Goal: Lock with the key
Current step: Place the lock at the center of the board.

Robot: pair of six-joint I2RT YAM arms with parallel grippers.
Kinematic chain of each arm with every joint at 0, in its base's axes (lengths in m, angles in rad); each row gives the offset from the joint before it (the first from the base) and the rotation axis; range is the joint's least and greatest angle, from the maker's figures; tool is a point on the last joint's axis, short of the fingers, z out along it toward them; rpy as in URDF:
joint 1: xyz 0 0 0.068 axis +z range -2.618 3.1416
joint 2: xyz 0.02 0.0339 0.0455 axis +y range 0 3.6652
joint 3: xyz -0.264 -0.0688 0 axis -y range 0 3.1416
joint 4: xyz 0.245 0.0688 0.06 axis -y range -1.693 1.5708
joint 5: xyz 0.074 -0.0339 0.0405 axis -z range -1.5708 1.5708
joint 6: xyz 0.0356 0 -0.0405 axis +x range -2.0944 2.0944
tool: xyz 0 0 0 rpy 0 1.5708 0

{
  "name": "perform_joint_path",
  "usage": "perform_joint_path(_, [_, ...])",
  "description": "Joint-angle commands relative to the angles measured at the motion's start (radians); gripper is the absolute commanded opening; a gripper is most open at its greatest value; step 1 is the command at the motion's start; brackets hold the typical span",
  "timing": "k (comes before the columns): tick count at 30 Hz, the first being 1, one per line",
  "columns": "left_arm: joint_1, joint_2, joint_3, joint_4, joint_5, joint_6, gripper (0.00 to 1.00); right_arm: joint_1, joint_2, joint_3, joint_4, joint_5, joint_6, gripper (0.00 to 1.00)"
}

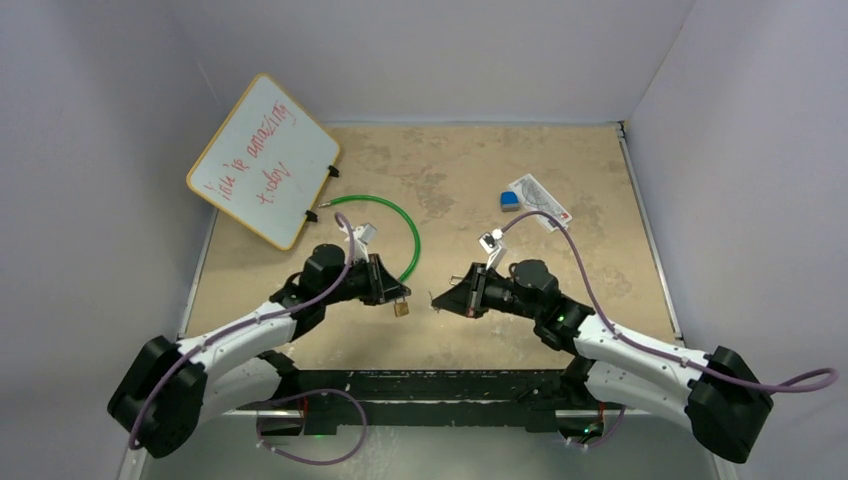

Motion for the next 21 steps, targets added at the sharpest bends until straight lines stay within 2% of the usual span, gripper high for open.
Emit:
perform_joint_path(1, [0.002, 0.112, 0.008, 0.005, 0.079, 0.081, 0.0, 0.0, 0.02, -0.002, -0.042, 0.068, -0.004, 0.0])
perform_joint_path(11, [0.001, 0.299, 0.009, 0.081, 0.118, 0.113, 0.0, 0.0, 0.128, -0.029, 0.015, 0.084, 0.096, 0.0])
perform_joint_path(21, [0.002, 0.322, -0.066, 0.128, 0.069, 0.091, 0.0, 0.0, 0.283, -0.021, 0.072, 0.036, 0.159, 0.0])
